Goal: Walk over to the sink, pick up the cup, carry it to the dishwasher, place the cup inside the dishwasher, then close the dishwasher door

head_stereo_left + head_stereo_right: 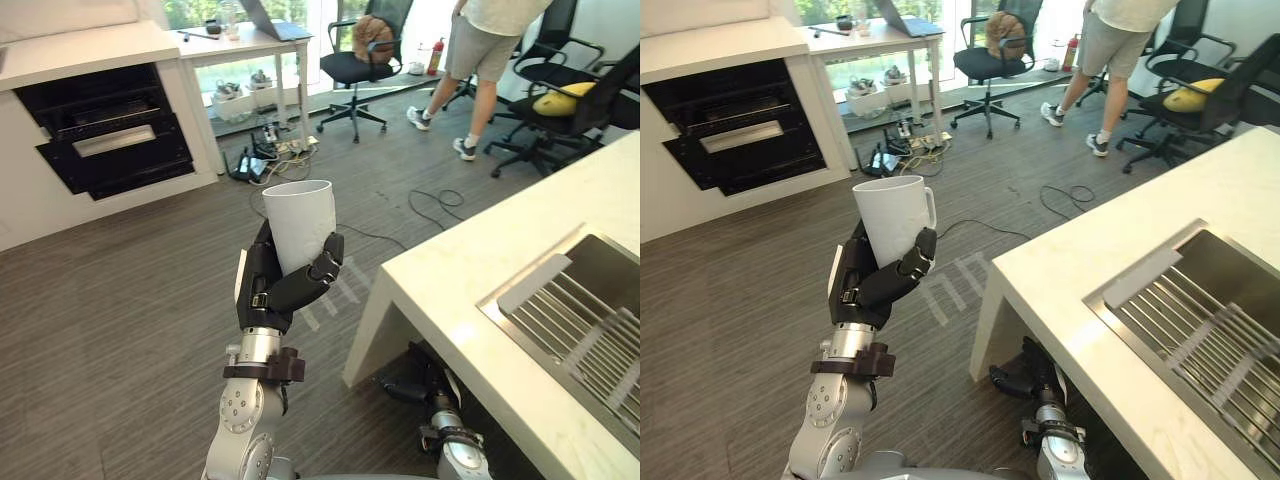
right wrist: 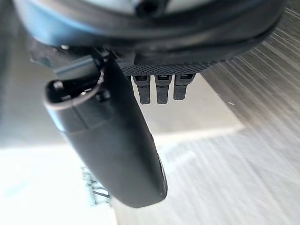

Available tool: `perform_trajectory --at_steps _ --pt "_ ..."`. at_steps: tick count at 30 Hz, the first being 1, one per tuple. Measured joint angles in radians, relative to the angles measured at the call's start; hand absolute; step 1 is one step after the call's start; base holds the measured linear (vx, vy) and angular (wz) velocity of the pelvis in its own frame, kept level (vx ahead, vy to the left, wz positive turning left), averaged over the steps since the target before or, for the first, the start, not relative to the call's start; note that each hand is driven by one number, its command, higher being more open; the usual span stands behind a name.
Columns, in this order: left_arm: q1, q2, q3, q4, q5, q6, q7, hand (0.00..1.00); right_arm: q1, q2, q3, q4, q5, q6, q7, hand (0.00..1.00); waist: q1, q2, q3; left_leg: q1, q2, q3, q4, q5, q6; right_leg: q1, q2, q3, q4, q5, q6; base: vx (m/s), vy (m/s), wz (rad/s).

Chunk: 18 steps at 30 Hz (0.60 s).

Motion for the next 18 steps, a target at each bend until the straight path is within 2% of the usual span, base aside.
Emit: perform_trajectory --at_steps 1,2,4,7,10,11,12,13,14,16,18 --pt "-0.017 0.006 -0.005 0.021 0.000 0.000 -0.002 0.30 -0.003 0.001 0.000 0.027 0.000 0.003 0.000 0.90 -0.012 0.005 -0.002 -0.001 0.020 0.062 -0.001 0.029 -0.021 0.012 -0.011 -0.030 -0.015 0.004 0.006 0.08 0.131 0.86" --pt "-0.040 0.007 -0.013 0.065 0.000 0.000 -0.003 0.30 -0.013 0.001 0.000 0.068 0.000 0.013 -0.001 0.90 -0.011 0.004 -0.002 0.005 -0.014 0.044 -0.027 0.040 -0.003 0.029 -0.027 -0.034 -0.039 0.016 0.019 0.09 0.153 0.81" --pt "-0.041 0.017 -0.017 0.097 -0.005 0.001 -0.002 0.30 -0.014 0.006 0.001 0.074 -0.002 0.014 0.000 0.90 -0.017 0.003 -0.002 0.013 -0.049 0.016 -0.051 0.051 0.014 0.052 -0.042 -0.033 -0.064 0.033 0.024 0.09 0.157 0.59" --pt "-0.035 0.035 -0.022 0.104 -0.013 0.005 -0.002 0.30 -0.037 0.004 0.003 0.085 -0.004 0.014 0.003 0.90 -0.011 0.001 -0.001 0.029 -0.084 -0.005 -0.088 0.065 0.032 0.034 -0.069 -0.030 -0.003 0.036 0.024 0.05 0.149 0.38" --pt "-0.031 0.048 -0.030 0.104 -0.013 0.006 -0.018 0.30 -0.054 -0.002 0.029 0.086 -0.032 0.013 0.005 0.90 -0.015 -0.011 0.005 0.106 -0.140 -0.041 -0.200 0.110 0.049 -0.042 -0.123 -0.019 0.245 0.038 0.021 0.02 0.131 0.45" --pt "-0.031 0.050 -0.034 0.104 -0.012 0.005 -0.031 0.30 -0.053 -0.009 0.040 0.086 -0.041 0.013 0.006 0.90 -0.024 -0.018 0.008 0.139 -0.166 -0.074 -0.245 0.125 0.058 -0.082 -0.145 0.000 0.367 0.061 0.008 0.05 0.072 0.79" --pt "-0.031 0.053 -0.037 0.103 -0.010 0.005 -0.042 0.30 -0.051 -0.009 0.043 0.086 -0.044 0.013 0.008 0.90 -0.039 -0.014 0.010 0.159 -0.174 -0.114 -0.273 0.135 0.066 -0.132 -0.132 0.047 0.462 0.047 -0.006 0.06 0.048 0.84" --pt "-0.032 0.054 -0.038 0.103 -0.008 0.005 -0.045 0.30 -0.052 -0.007 0.046 0.085 -0.046 0.014 0.010 0.90 -0.044 -0.010 0.012 0.163 -0.174 -0.131 -0.281 0.131 0.070 -0.149 -0.115 0.074 0.475 0.016 -0.008 0.07 0.009 0.85" --pt "-0.032 0.053 -0.039 0.103 -0.004 0.005 -0.048 0.30 -0.052 -0.007 0.057 0.078 -0.056 0.013 0.016 0.90 -0.048 -0.010 0.014 0.166 -0.173 -0.159 -0.289 0.133 0.067 -0.185 -0.079 0.117 0.476 -0.033 -0.010 0.05 -0.016 0.59" --pt "-0.031 0.060 -0.036 0.105 -0.004 0.005 -0.048 0.30 -0.052 -0.009 0.078 0.070 -0.071 0.013 0.019 0.90 -0.050 -0.005 0.019 0.173 -0.173 -0.202 -0.290 0.133 0.068 -0.238 -0.030 0.163 0.439 -0.068 -0.014 0.09 -0.064 0.72" --pt "-0.032 0.062 -0.037 0.105 -0.004 0.005 -0.048 0.30 -0.050 -0.008 0.083 0.051 -0.081 0.013 0.023 0.90 -0.062 -0.002 0.023 0.182 -0.165 -0.251 -0.271 0.121 0.060 -0.272 0.013 0.215 0.372 -0.068 -0.013 0.14 -0.126 0.81"
